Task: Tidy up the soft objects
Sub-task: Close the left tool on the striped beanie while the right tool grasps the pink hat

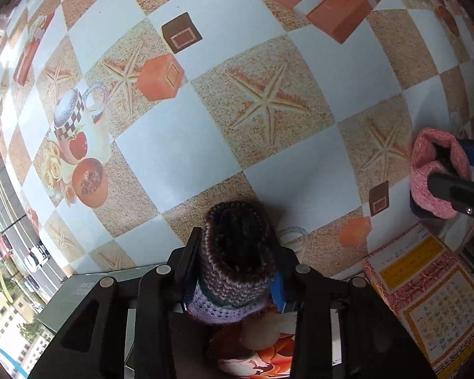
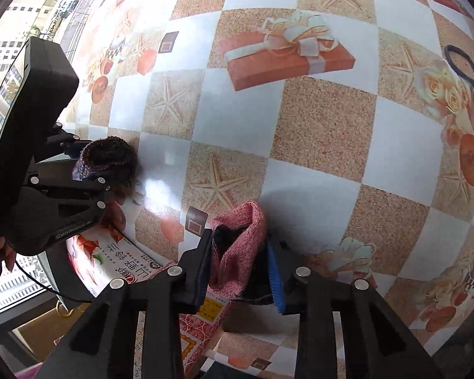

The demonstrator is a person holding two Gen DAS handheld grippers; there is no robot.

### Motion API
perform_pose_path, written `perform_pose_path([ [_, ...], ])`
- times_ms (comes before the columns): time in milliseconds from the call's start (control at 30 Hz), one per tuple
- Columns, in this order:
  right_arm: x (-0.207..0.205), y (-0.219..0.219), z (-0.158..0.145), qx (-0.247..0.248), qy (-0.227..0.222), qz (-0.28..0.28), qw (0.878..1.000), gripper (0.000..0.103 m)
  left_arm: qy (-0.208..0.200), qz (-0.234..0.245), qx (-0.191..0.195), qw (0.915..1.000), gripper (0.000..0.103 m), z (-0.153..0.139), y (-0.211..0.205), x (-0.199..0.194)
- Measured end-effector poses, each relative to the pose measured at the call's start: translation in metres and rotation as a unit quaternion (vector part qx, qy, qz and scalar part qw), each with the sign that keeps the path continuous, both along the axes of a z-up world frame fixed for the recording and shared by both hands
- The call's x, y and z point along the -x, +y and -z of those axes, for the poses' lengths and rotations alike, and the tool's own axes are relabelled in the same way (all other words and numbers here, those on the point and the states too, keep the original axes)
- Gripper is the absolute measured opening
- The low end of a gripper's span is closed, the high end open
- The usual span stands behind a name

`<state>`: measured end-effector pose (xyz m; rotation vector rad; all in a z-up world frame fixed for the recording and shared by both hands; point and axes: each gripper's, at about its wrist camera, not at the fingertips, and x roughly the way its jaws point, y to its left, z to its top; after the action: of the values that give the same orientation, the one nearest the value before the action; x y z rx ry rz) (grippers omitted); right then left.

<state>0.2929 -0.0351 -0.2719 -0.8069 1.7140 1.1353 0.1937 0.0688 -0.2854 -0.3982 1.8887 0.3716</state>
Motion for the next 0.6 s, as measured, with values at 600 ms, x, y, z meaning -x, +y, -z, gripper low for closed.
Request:
perform_pose_path([
  [600, -0.008, -0.01, 0.003, -0.015, -0.008, 0.043, 0.999, 0.025, -0.142, -0.071, -0.045, 0.9862, 0.04, -0.09, -0.003, 0.041],
])
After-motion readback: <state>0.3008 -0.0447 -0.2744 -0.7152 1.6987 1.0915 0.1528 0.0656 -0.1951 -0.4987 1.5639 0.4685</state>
